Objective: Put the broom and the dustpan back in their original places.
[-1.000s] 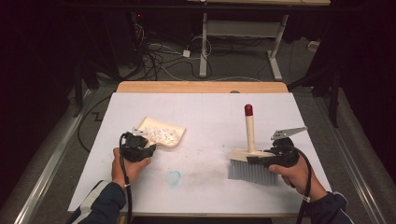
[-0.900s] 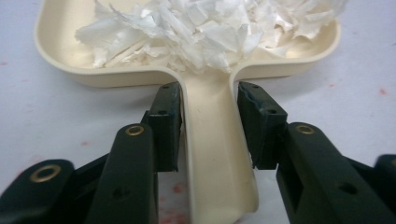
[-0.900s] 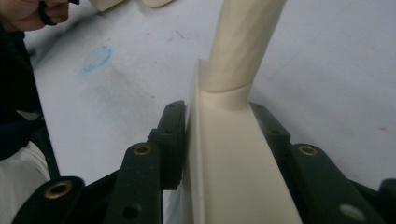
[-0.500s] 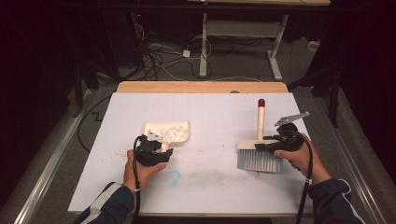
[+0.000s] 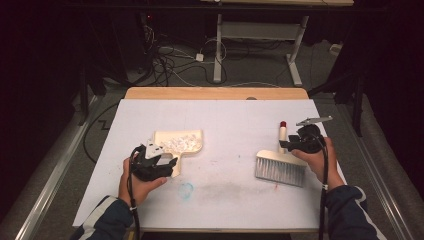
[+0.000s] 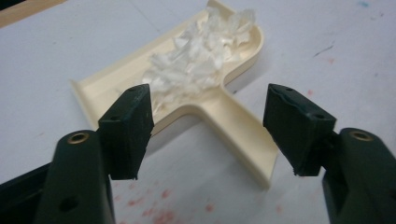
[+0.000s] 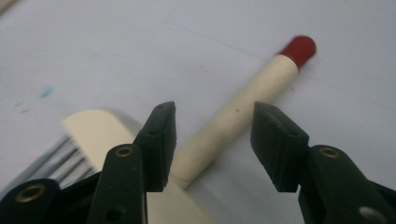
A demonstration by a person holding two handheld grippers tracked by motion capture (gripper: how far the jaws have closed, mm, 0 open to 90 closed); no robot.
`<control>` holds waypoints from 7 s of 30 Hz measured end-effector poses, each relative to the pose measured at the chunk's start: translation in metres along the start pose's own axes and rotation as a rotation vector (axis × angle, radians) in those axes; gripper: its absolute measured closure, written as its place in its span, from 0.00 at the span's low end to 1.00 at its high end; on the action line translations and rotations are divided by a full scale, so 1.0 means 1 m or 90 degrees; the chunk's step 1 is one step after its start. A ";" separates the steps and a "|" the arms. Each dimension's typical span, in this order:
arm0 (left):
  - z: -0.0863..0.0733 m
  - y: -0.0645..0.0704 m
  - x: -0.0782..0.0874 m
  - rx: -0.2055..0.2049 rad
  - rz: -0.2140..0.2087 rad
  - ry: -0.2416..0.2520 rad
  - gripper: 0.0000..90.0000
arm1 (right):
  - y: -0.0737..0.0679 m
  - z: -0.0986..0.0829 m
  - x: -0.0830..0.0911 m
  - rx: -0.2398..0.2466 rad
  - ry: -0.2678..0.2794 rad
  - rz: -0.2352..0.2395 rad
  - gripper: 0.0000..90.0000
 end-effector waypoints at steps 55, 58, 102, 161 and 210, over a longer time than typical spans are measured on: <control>-0.045 0.001 0.033 -0.117 0.022 0.025 0.22 | -0.047 0.049 0.020 0.093 0.203 -0.063 0.23; -0.045 0.001 0.033 -0.119 0.022 0.025 0.22 | -0.052 0.049 0.022 0.093 0.217 -0.056 0.22; -0.050 0.010 0.029 -0.148 0.007 0.000 0.21 | -0.087 0.022 0.048 0.154 0.251 -0.042 0.23; -0.052 0.015 0.029 -0.168 -0.002 -0.004 0.21 | -0.080 -0.049 0.054 0.189 0.253 -0.037 0.23; -0.049 0.019 0.027 -0.187 -0.006 0.012 0.21 | -0.092 -0.076 0.056 0.222 0.231 -0.038 0.23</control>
Point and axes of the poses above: each handheld gripper's, and its own axes: x roughly backward along the jaws, z roughly out of its top, y roughly to its right, the point moved 8 cm from there along -x, roughly forward along the jaws, and after that the axes turned 6 degrees about z, right-handed, at the moved point
